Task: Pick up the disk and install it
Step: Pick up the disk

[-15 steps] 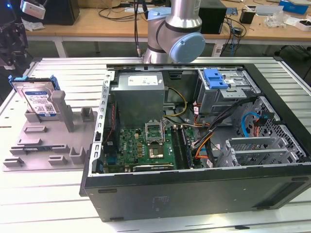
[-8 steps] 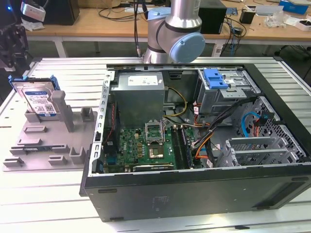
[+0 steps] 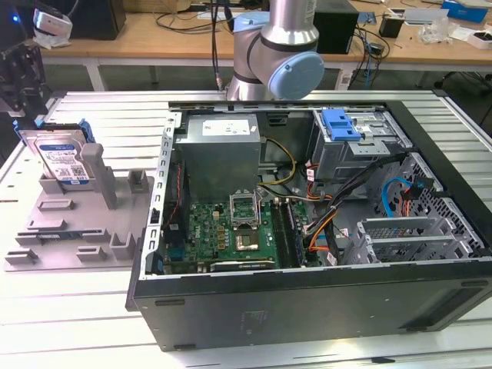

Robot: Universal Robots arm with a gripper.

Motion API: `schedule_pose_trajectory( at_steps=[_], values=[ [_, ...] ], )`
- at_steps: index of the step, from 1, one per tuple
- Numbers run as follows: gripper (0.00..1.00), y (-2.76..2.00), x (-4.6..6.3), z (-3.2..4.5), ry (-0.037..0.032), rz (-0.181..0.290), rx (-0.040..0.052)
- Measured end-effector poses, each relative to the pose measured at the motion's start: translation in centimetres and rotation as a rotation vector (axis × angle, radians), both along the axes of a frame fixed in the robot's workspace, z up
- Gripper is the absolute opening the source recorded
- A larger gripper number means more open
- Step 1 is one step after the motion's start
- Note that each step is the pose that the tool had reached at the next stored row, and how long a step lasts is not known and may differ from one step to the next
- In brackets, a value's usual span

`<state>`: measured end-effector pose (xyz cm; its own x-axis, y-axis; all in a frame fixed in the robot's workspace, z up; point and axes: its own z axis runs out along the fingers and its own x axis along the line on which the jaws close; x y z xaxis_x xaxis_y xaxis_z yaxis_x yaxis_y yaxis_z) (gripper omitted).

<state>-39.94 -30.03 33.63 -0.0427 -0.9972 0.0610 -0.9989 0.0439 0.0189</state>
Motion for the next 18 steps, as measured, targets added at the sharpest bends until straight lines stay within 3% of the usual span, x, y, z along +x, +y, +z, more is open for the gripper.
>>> schedule_pose_trajectory(
  at_steps=[18],
  values=[
    [0.48, 0.00, -0.2, -1.78, -0.0016, 0.000, -0.0001]
  ],
)
